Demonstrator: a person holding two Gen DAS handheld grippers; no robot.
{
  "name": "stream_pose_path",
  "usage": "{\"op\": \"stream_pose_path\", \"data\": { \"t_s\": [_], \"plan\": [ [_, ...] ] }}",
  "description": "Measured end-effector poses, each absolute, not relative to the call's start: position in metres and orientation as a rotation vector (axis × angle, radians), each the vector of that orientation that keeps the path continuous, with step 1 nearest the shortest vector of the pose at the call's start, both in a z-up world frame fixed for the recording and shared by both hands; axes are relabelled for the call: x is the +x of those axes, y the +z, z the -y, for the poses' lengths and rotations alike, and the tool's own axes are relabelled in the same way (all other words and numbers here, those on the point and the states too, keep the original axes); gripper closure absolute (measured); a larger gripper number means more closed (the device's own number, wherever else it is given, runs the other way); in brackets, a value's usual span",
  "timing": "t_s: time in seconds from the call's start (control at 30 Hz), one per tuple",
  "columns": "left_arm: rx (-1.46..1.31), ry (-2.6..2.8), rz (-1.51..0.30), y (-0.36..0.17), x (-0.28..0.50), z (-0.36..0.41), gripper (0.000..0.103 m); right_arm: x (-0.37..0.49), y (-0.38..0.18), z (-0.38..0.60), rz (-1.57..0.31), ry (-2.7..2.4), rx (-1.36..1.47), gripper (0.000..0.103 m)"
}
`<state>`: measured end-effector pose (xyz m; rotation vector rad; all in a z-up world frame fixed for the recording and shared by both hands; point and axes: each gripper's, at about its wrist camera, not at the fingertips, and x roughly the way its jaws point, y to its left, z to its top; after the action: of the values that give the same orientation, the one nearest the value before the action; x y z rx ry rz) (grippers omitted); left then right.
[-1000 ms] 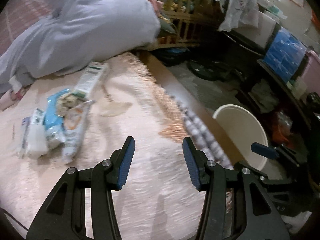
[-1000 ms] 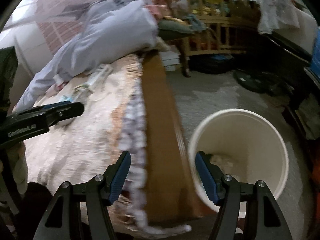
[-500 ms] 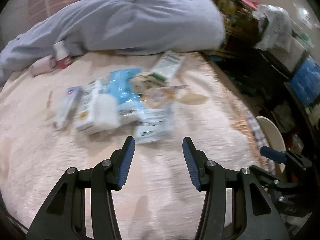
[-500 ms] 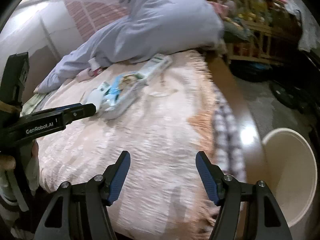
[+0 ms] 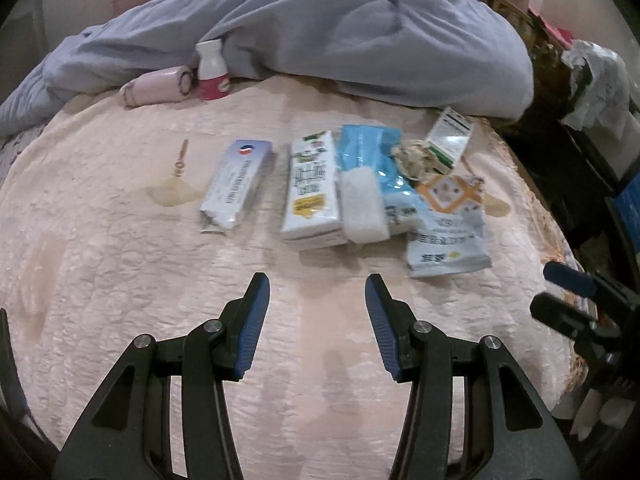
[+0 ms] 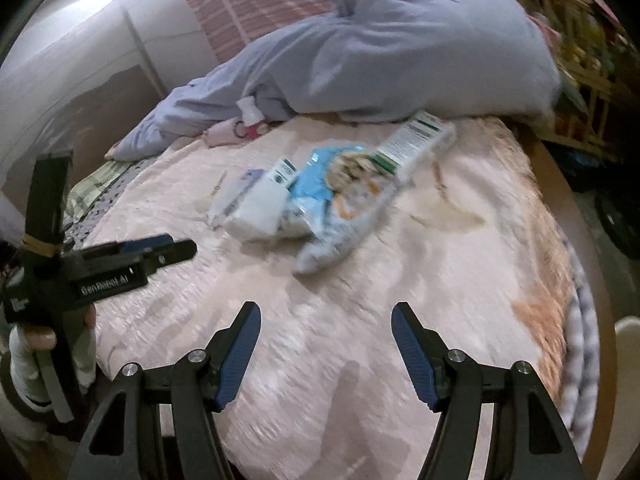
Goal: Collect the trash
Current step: 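Move both open grippers back over the trash on the bed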
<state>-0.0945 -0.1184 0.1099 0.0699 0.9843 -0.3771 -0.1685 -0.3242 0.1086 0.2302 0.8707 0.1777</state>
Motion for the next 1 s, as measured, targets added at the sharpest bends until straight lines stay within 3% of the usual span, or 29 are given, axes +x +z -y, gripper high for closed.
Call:
{"op": "stream_pose_path", "data": {
  "t_s": [0.7, 1.0],
  "plan": [
    [-0.028, -0.370, -1.024, 0.104, -0.023, 0.114, 0.055, -0.036, 0.117, 0.324, -0.908, 0.123, 0.163, 0.038],
    [-0.103, -0.396, -1.075, 0.088, 0.036, 0.138, 0.055, 0.020, 0.082, 0.329, -0.987, 0.119, 0.202, 0.038]
  ]
}}
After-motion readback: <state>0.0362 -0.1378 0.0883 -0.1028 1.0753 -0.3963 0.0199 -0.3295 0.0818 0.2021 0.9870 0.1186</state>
